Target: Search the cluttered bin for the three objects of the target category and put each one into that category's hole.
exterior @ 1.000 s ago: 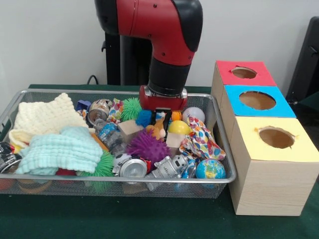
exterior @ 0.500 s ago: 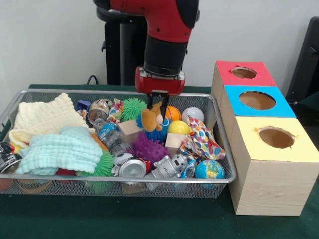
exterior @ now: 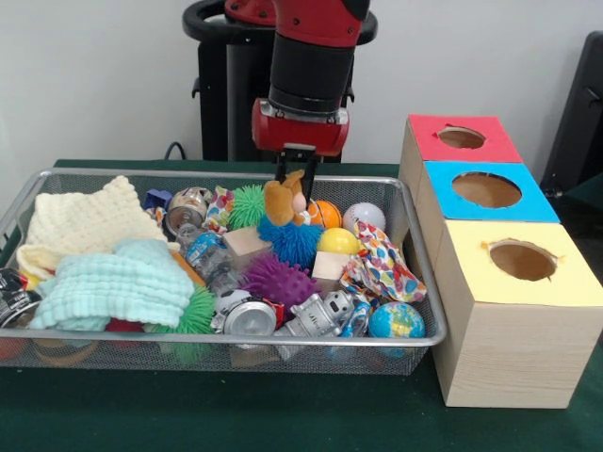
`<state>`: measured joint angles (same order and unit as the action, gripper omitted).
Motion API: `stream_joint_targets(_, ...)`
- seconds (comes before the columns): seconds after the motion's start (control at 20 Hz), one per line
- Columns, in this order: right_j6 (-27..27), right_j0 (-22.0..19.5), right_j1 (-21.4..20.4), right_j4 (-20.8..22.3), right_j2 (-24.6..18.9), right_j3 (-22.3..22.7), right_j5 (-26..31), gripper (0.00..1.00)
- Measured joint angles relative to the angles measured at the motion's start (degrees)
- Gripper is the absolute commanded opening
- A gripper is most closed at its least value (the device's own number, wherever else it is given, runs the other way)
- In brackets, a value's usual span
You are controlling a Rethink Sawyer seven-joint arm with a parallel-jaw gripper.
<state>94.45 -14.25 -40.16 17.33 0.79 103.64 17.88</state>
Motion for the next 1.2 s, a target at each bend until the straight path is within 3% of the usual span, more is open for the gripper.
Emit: stream_joint_targets(1.2,0.0,-1.3,-10.6,-1.8,-1.4,9.7,2.0,0.0)
